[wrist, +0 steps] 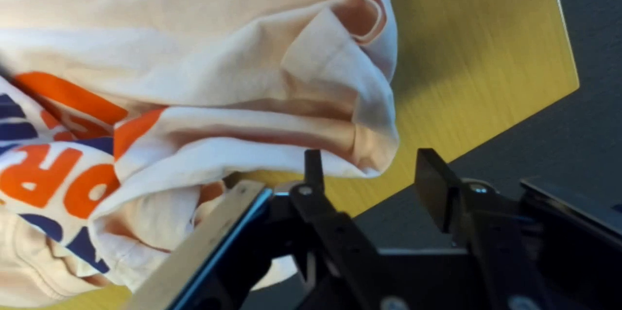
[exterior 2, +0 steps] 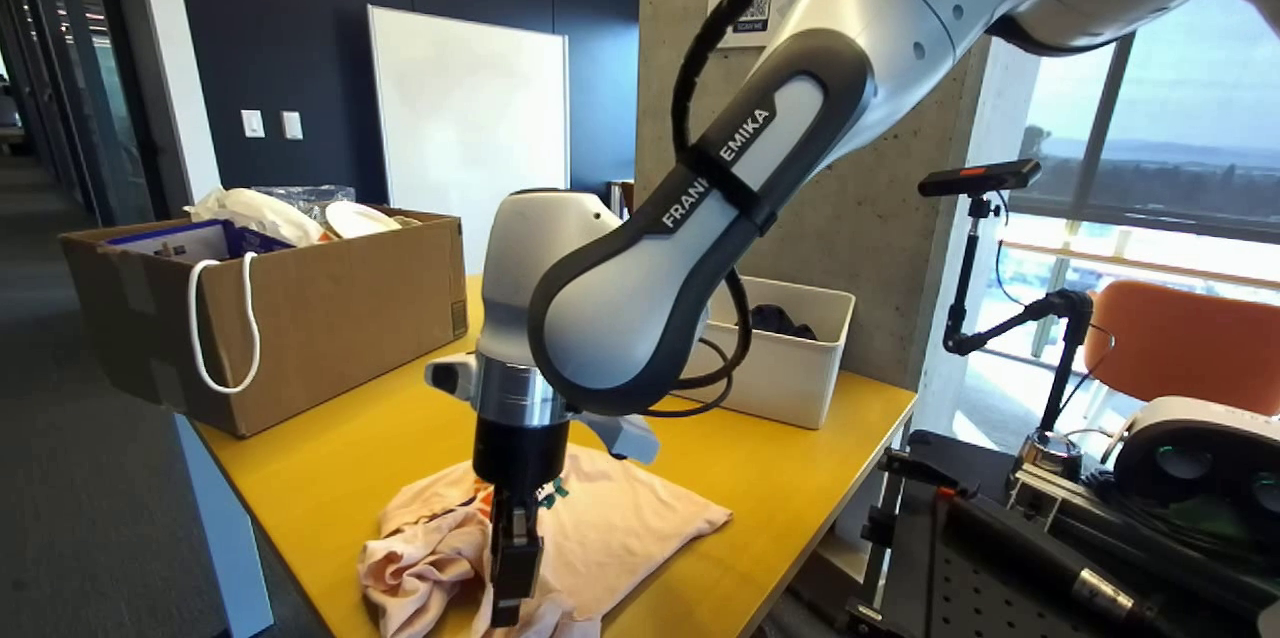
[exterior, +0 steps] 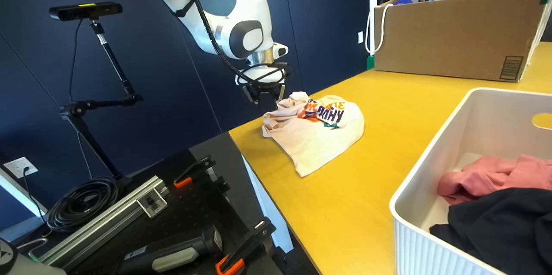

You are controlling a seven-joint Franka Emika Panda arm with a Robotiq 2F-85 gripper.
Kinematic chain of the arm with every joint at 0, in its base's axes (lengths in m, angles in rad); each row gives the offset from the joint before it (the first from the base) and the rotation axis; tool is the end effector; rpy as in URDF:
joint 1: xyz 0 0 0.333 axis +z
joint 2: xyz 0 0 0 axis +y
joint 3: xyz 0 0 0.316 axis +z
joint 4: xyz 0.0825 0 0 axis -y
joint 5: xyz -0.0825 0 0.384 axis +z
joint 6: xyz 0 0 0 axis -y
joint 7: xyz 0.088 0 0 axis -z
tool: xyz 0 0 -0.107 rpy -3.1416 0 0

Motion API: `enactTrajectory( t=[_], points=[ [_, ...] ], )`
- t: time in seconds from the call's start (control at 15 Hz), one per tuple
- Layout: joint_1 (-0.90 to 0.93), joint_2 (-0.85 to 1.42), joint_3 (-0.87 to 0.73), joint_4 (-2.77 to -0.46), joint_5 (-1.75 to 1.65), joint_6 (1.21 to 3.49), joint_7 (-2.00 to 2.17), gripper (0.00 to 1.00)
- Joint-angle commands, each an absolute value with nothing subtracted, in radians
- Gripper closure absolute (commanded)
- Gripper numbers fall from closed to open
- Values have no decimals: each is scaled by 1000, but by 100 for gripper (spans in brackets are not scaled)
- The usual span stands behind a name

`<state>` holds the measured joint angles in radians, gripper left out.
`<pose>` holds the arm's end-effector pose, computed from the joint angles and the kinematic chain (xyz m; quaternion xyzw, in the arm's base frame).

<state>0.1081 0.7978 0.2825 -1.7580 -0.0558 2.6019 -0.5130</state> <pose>0.6181 0.2402 0.1350 -0.9048 -0.4157 -0.0438 0.0811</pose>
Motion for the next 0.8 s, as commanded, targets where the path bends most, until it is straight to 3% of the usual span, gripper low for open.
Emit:
enactTrajectory(
  t=[0.0, 0.13, 0.2, 0.73],
  points=[
    [138, 659, 191, -1918, -121, 2614, -376, 15],
    [133, 604, 154, -1999, -145, 2621, -331, 2],
    [118, 570, 149, -2047, -148, 2624, -330, 0],
    [66, 607, 75, -2101, -193, 2758, -337, 0]
  ],
)
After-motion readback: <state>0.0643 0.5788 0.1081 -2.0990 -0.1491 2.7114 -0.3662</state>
